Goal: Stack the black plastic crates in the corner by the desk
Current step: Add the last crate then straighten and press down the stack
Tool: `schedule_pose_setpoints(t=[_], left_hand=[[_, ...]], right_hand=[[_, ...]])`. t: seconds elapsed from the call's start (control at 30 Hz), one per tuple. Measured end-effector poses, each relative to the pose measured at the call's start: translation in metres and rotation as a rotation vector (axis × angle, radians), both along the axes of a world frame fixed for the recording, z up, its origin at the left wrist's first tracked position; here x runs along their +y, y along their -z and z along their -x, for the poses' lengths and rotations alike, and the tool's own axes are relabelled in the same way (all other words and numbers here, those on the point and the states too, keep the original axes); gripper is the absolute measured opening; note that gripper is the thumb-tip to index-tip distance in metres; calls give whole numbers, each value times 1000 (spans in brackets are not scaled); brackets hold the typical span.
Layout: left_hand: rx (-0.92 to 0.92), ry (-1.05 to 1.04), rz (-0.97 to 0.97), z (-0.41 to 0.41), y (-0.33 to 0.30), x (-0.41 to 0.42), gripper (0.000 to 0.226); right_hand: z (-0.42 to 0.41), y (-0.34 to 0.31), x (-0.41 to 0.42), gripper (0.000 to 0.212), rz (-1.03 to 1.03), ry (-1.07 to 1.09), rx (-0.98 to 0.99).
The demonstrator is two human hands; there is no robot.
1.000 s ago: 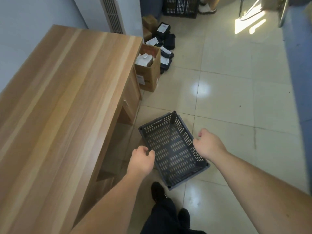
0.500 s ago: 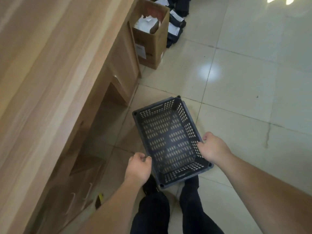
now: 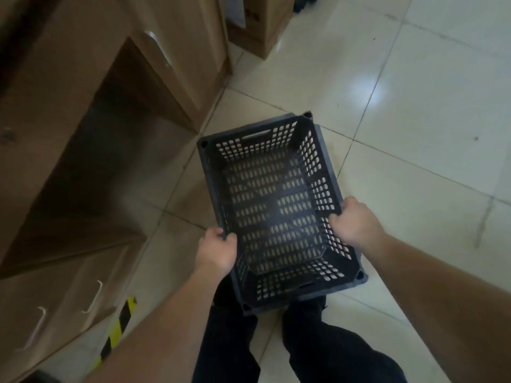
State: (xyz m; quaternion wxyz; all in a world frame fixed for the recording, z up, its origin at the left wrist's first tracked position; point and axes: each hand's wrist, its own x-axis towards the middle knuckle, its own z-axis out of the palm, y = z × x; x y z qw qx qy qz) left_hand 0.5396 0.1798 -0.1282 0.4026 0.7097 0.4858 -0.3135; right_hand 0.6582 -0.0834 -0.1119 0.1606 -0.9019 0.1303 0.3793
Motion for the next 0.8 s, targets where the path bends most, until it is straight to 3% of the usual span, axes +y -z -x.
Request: schedule_pose_setpoints(t=[0.17, 0.37, 0.47, 0.6, 0.7, 0.8], left_hand=[[1, -116, -73, -15, 41, 9, 67], [36, -294, 153, -23, 62, 12, 75], [3, -367, 176, -21, 79, 17, 80], [-24, -453, 186, -29, 68, 15, 52], [-29, -481, 230, -34, 50, 14, 23], [-29, -464, 230, -32, 36, 18, 19]], right_hand=[[-16, 47, -3, 52, 36, 53, -41], [-30, 77, 6, 56, -19, 134, 7], [-35, 81, 9, 55, -41, 214, 5], [-40, 87, 4, 57, -74, 306, 15], [-44, 82, 0, 42, -132, 411, 51], [-48, 68, -2, 32, -166, 508, 91]])
